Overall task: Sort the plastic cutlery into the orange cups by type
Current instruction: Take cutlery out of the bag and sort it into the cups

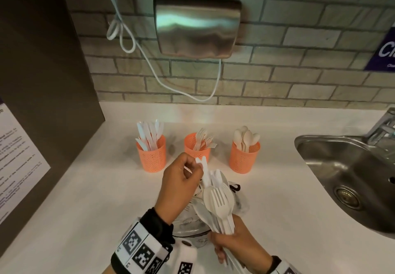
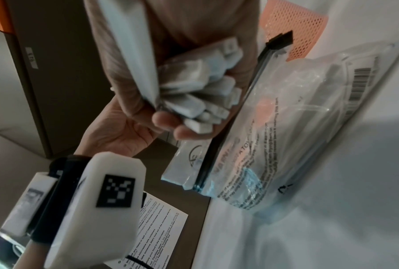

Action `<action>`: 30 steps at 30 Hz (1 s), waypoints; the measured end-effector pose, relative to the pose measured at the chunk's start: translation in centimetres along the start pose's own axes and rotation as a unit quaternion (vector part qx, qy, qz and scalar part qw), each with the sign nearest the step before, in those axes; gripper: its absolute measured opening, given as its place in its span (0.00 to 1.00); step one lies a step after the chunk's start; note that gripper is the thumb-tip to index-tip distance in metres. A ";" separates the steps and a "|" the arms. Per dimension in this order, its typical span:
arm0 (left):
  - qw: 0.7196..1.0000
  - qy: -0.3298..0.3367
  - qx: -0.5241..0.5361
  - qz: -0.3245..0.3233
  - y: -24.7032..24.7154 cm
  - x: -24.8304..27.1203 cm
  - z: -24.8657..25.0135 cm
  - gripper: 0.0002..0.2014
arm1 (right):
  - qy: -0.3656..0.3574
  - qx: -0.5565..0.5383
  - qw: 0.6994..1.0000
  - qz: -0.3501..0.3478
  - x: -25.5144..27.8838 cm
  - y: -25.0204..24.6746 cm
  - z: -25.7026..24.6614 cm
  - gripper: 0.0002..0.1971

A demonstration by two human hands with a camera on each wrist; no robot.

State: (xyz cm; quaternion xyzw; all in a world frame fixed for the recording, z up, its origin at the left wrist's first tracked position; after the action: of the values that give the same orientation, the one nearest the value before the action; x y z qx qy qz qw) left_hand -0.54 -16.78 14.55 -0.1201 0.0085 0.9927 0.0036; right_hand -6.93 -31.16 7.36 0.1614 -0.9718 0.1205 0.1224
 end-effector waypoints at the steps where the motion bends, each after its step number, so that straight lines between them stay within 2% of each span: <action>1: 1.000 -0.008 -0.002 -0.022 0.1 0.0 -0.2 0.07 | -0.003 0.006 1.000 0.000 -0.1 0.0 0.0 0.20; 3: 0.997 -0.022 -0.019 -0.068 0.4 0.4 -0.7 0.08 | -0.010 0.016 1.000 -0.002 -0.1 0.1 -0.2 0.18; 6: 0.997 -0.027 0.007 -0.067 0.2 0.4 -0.9 0.08 | -0.012 0.024 1.000 -0.001 -0.1 0.0 -0.4 0.16; 12: 0.992 -0.022 0.123 -0.011 -0.7 -0.9 1.1 0.13 | -0.004 0.022 1.000 -0.003 -0.1 -0.1 -0.4 0.17; 16: 0.971 0.001 0.237 0.025 -1.1 -1.5 2.6 0.15 | -0.003 0.021 1.000 -0.002 -0.2 -0.1 -0.2 0.17; 20: 0.953 0.029 0.287 0.089 -1.6 -1.9 3.3 0.15 | -0.008 0.019 1.000 0.004 -0.3 -0.2 -0.3 0.10; 26: 0.915 0.067 0.361 0.167 -3.9 -3.0 4.4 0.16 | -0.005 0.014 1.000 0.002 -0.3 -0.2 0.0 0.10; 28: 0.932 0.056 0.320 0.163 -4.7 -3.3 4.2 0.14 | -0.002 0.011 1.000 0.012 -0.3 -0.3 0.3 0.11; 30: 0.966 0.022 0.226 0.124 -4.6 -3.1 3.6 0.13 | -0.003 0.013 1.000 0.024 -0.6 -0.5 0.5 0.11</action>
State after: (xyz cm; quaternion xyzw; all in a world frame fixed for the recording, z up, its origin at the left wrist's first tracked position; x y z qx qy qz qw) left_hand 1.63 -12.09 18.70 -0.1358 0.2479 0.9548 -0.0925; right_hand -6.34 -31.56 6.86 0.1395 -0.9742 0.1355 0.1142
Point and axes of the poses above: each hand's wrist, its own x-axis away from the middle knuckle, its own y-axis out of the palm, z = x × y, the point moved 2 cm from there along -x, towards the middle knuckle, and after that the axes turned 15 degrees about x, right-handed, at the moved point
